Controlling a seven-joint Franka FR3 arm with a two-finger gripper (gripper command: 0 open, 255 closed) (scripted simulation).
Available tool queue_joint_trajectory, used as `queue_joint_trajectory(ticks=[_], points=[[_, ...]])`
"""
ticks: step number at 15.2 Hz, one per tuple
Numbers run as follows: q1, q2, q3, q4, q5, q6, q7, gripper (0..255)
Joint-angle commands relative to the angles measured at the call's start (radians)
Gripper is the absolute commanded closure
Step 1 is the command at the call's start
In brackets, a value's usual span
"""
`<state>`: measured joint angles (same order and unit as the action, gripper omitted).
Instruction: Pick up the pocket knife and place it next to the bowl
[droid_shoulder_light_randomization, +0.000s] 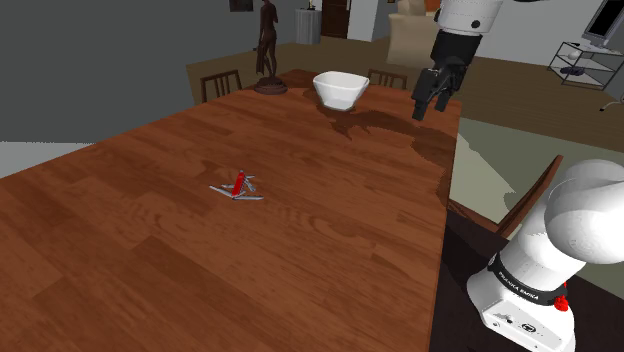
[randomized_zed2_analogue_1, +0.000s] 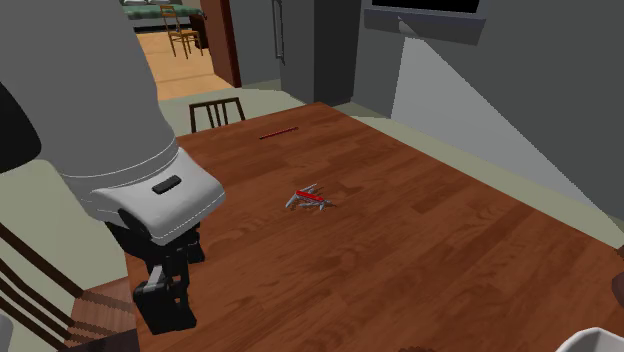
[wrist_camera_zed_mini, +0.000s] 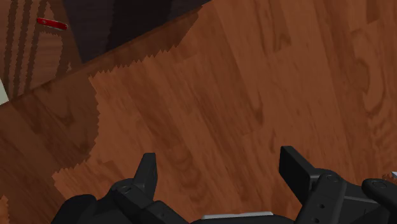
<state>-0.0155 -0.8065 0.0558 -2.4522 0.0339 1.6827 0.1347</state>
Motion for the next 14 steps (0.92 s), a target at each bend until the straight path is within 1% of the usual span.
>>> queue_joint_trajectory(ticks=[1,8,14], points=[[0.0,0.0,0.0,0.0,0.0,0.0,0.0,0],[0.034,0.176,0.136,0.044,0.07,0.133,0.154,0],[0.046,0.364,0.247,0.133,0.087,0.234,0.289,0]])
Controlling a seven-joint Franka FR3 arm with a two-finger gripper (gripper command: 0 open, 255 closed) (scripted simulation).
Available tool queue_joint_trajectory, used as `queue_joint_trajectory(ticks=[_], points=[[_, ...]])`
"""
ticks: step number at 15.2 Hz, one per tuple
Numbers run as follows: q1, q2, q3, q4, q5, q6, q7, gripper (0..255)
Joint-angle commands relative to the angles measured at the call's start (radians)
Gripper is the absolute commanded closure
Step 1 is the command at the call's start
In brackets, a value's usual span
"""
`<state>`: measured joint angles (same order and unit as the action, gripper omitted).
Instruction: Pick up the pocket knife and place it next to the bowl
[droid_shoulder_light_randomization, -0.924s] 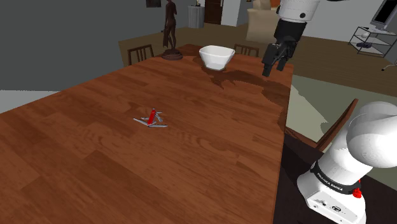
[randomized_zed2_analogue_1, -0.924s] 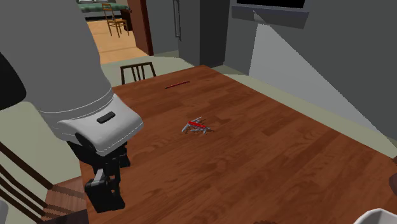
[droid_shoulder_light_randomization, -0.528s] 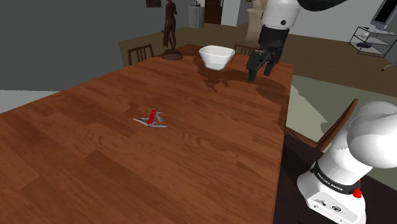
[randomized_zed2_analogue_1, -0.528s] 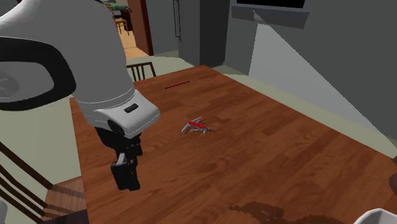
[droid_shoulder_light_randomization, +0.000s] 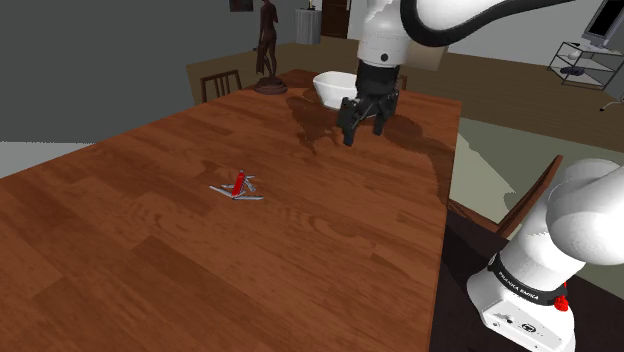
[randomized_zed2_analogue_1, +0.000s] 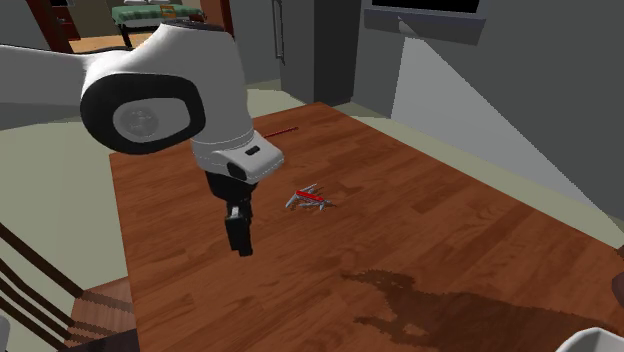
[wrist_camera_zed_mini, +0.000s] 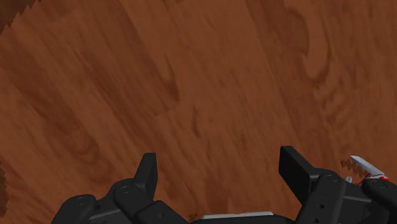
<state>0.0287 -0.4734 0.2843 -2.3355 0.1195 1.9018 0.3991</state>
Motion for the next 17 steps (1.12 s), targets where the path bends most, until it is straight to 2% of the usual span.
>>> queue_joint_trajectory(ticks=[1,5,10,17], points=[[0.002,0.065,0.036,0.035,-0.001,0.03,0.048,0],[0.004,0.208,0.103,0.125,-0.028,0.081,0.146,0],[0.014,0.404,0.173,0.265,-0.103,0.122,0.282,0],[0.084,0.701,0.212,0.523,-0.256,0.118,0.468,0]])
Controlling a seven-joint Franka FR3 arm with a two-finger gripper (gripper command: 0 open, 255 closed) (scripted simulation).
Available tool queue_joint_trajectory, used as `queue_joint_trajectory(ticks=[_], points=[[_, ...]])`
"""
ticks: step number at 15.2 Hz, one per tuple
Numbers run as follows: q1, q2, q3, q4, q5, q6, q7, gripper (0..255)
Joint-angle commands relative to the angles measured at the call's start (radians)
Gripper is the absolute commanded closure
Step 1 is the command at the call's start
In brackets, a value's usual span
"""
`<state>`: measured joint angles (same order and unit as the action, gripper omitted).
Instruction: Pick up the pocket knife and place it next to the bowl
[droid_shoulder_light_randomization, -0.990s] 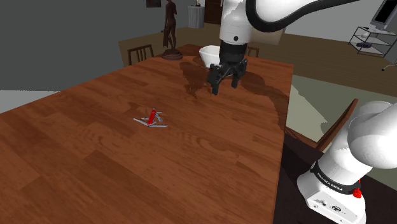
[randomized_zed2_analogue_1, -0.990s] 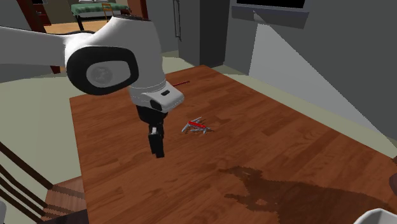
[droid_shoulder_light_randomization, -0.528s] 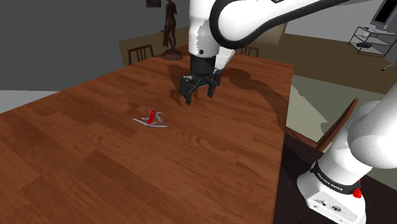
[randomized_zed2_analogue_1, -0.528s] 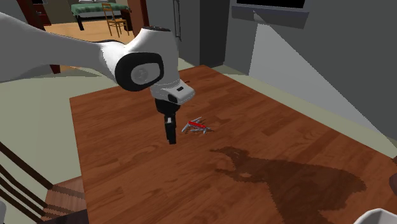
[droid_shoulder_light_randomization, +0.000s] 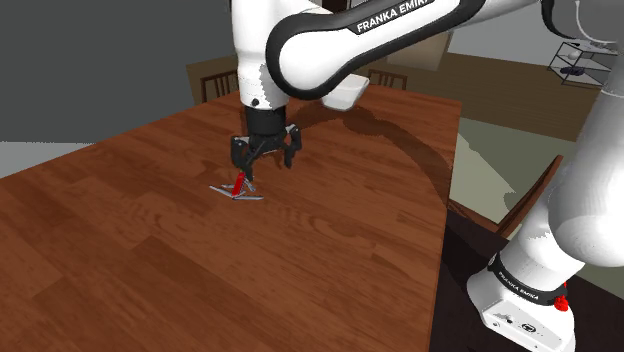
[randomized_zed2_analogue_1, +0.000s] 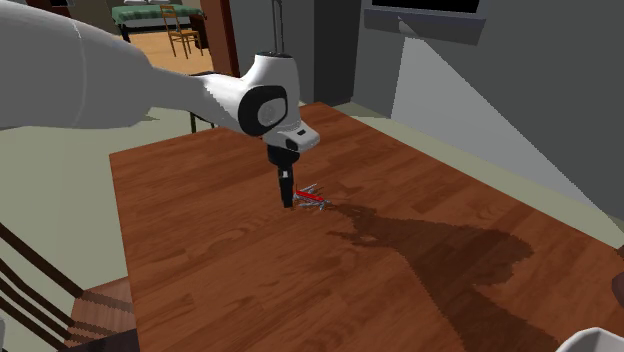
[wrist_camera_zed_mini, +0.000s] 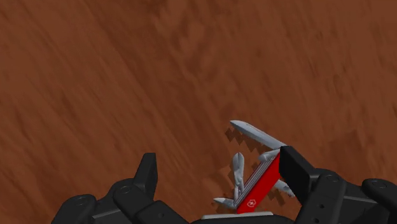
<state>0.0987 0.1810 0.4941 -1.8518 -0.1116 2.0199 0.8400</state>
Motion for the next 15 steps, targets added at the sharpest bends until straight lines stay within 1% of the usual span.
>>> queue_joint_trajectory(ticks=[1,4,11,15], points=[[0.03,0.09,0.001,0.083,-0.046,-0.007,0.05,0],[0.086,0.221,-0.009,0.227,-0.104,-0.036,0.108,0],[0.091,0.253,-0.021,0.177,-0.123,0.043,0.12,0],[0.092,0.257,-0.022,0.174,-0.125,0.049,0.122,0]])
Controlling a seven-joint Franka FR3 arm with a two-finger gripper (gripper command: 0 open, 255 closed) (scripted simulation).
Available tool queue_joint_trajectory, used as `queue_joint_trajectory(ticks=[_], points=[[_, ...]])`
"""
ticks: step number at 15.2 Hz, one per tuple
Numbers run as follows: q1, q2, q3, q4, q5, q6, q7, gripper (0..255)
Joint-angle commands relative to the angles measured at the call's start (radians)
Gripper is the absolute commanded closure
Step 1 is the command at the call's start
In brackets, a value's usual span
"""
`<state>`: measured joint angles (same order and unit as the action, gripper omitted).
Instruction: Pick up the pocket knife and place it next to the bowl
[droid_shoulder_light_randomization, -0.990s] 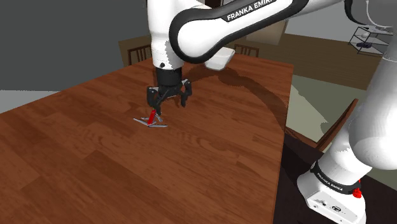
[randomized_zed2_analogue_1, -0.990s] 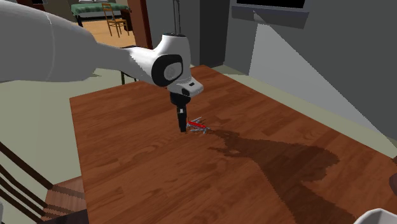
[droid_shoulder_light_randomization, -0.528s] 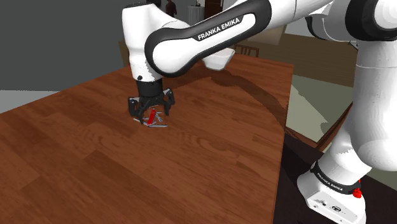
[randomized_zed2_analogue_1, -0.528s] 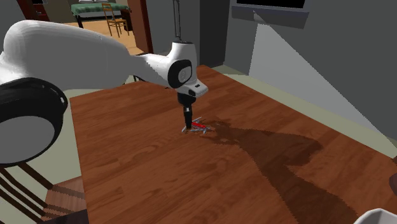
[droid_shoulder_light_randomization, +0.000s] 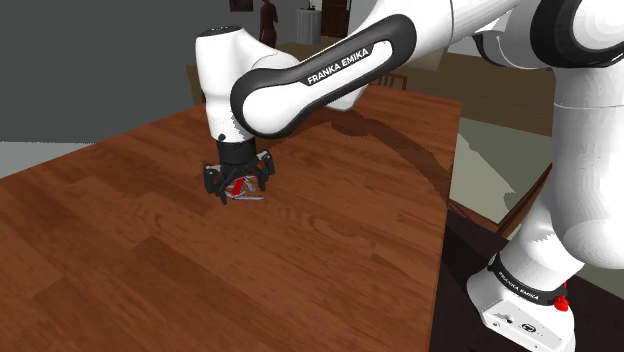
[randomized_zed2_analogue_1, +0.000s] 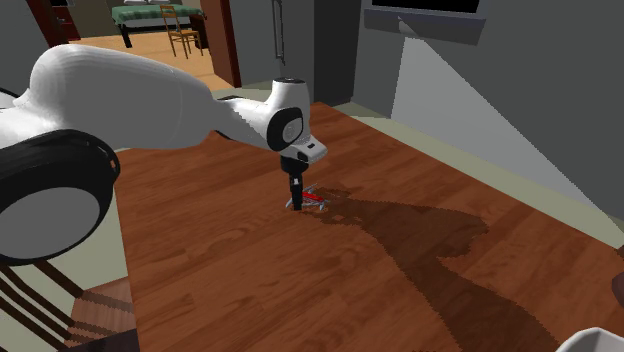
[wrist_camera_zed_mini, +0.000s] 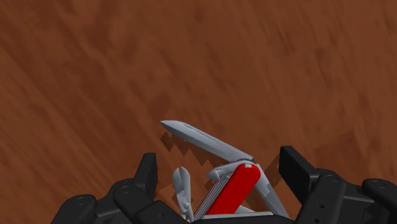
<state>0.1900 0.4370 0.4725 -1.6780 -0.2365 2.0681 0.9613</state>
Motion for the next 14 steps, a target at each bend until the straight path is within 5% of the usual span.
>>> queue_joint_trajectory(ticks=[1,5,6,14], points=[[0.0,0.001,0.0,0.0,0.0,0.001,0.0,0],[0.0,0.0,0.0,0.0,0.0,0.001,0.0,0],[0.0,0.0,0.0,0.0,0.0,0.001,0.0,255],[0.0,0.0,0.0,0.0,0.0,0.001,0.0,255]])
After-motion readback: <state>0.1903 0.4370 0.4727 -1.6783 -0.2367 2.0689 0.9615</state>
